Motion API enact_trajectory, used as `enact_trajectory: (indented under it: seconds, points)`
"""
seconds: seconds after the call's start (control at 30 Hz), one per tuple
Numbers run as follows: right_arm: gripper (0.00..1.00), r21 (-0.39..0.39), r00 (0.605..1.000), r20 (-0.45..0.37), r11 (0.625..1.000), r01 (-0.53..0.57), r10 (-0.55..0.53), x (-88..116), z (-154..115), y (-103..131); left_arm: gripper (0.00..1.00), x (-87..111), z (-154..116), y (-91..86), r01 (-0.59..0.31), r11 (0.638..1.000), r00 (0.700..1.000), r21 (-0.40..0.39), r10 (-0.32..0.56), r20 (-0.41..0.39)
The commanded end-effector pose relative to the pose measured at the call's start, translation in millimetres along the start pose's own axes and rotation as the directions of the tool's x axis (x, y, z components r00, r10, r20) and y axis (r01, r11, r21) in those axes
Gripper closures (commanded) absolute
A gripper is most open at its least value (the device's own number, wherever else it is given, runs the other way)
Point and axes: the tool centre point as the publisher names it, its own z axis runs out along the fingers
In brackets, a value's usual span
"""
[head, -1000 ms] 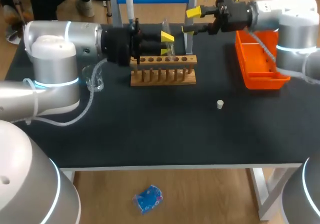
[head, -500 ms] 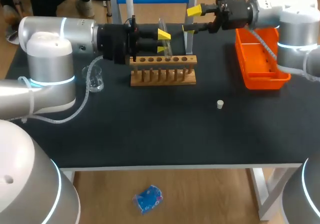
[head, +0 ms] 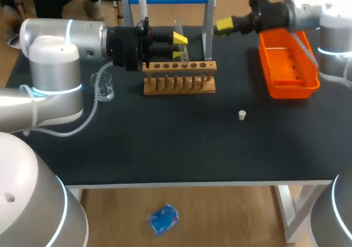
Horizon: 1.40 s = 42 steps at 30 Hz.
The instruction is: Invert the test tube, pick up the pipette, mount the tip to pipette, aspirate from beaker and dispense into the tube, eject the tip, return the pipette, and cap with the stopper.
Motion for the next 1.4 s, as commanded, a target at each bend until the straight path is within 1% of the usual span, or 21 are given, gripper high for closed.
enact_trajectory:
  seconds: [0.03, 0.43, 0.5, 0.57, 0.63, 0.7, 0.77, 0.83, 0.93, 1.0, 1.07, 1.1, 1.17, 1.23, 1.27, 1.4]
  points:
    - [0.00, 0.091, 0.975, 0.132, 0.981, 0.169, -0.180, 6, -18, -16, 1.00, -1.0, 1, -0.6, 0.000, 1.000, 1.000, -0.003, 0.000, -0.003]
    - [0.00, 0.091, 0.975, 0.132, 0.981, 0.169, -0.180, 6, -18, -16, 1.00, -1.0, 1, -0.6, 0.000, 1.000, 1.000, -0.003, 0.000, -0.003]
    - [0.00, 0.116, 0.957, 0.142, 0.964, 0.239, -0.254, 3, -13, -18, 1.00, -1.0, 1, -0.6, 0.000, 1.000, 1.000, -0.003, 0.000, -0.003]
    - [0.00, 0.103, 0.941, 0.130, 0.948, 0.301, -0.313, -1, -10, -22, 1.00, -1.0, 1, -0.6, 0.000, 1.000, 1.000, -0.003, 0.000, -0.003]
    - [0.00, 0.107, 0.916, 0.149, 0.927, 0.359, -0.372, -7, -9, -26, 1.00, -1.0, 1, -0.6, 0.000, 1.000, 1.000, -0.003, 0.000, -0.003]
    - [0.00, 0.125, 0.884, 0.156, 0.896, 0.425, -0.441, -11, -10, -31, 1.00, -1.0, 1, -0.6, 0.000, 1.000, 1.000, -0.003, 0.000, -0.003]
    - [0.00, 0.112, 0.872, 0.153, 0.885, 0.451, -0.464, -14, -11, -36, 1.00, -1.0, 1, -0.6, 0.000, 1.000, 1.000, -0.003, 0.000, -0.003]
    - [0.00, 0.154, 0.830, 0.168, 0.846, 0.510, -0.532, -17, -13, -42, 1.00, -1.0, 1, -0.6, 0.000, 1.000, 1.000, -0.003, 0.000, -0.003]
    - [0.00, 0.150, 0.835, 0.175, 0.853, 0.501, -0.521, -21, -17, -48, 1.00, -1.0, 1, -0.6, 0.000, 1.000, 1.000, -0.003, 0.000, -0.003]
    - [0.00, 0.175, 0.824, 0.193, 0.845, 0.505, -0.532, -24, -21, -52, 1.00, -1.0, 1, -0.6, 0.000, 1.000, 1.000, -0.003, 0.000, -0.003]
    - [0.00, 0.179, 0.823, 0.197, 0.845, 0.504, -0.533, -25, -24, -55, 1.00, -1.0, 1, -0.6, 0.000, 1.000, 1.000, -0.003, 0.000, -0.003]
    - [0.00, 0.203, 0.813, 0.207, 0.837, 0.508, -0.544, -26, -26, -58, 1.00, -1.0, 1, -0.6, 0.000, 1.000, 1.000, -0.003, 0.000, -0.003]
    - [0.00, 0.224, 0.801, 0.210, 0.825, 0.519, -0.561, -28, -28, -62, 1.00, -1.0, 1, -0.6, 0.000, 1.000, 1.000, -0.003, 0.000, -0.003]
    - [0.00, 0.272, 0.779, 0.222, 0.805, 0.528, -0.586, -31, -29, -67, 1.00, -1.0, 1, -0.6, 0.000, 1.000, 1.000, -0.003, 0.000, -0.003]
    - [0.00, 0.278, 0.773, 0.223, 0.799, 0.533, -0.594, -32, -30, -69, 1.00, -1.0, 1, -0.6, 0.000, 1.000, 1.000, -0.003, 0.000, -0.003]
    - [0.00, 0.278, 0.773, 0.223, 0.799, 0.533, -0.594, -32, -30, -69, 1.00, -1.0, 1, -0.6, 0.000, 1.000, 1.000, -0.003, 0.000, -0.003]
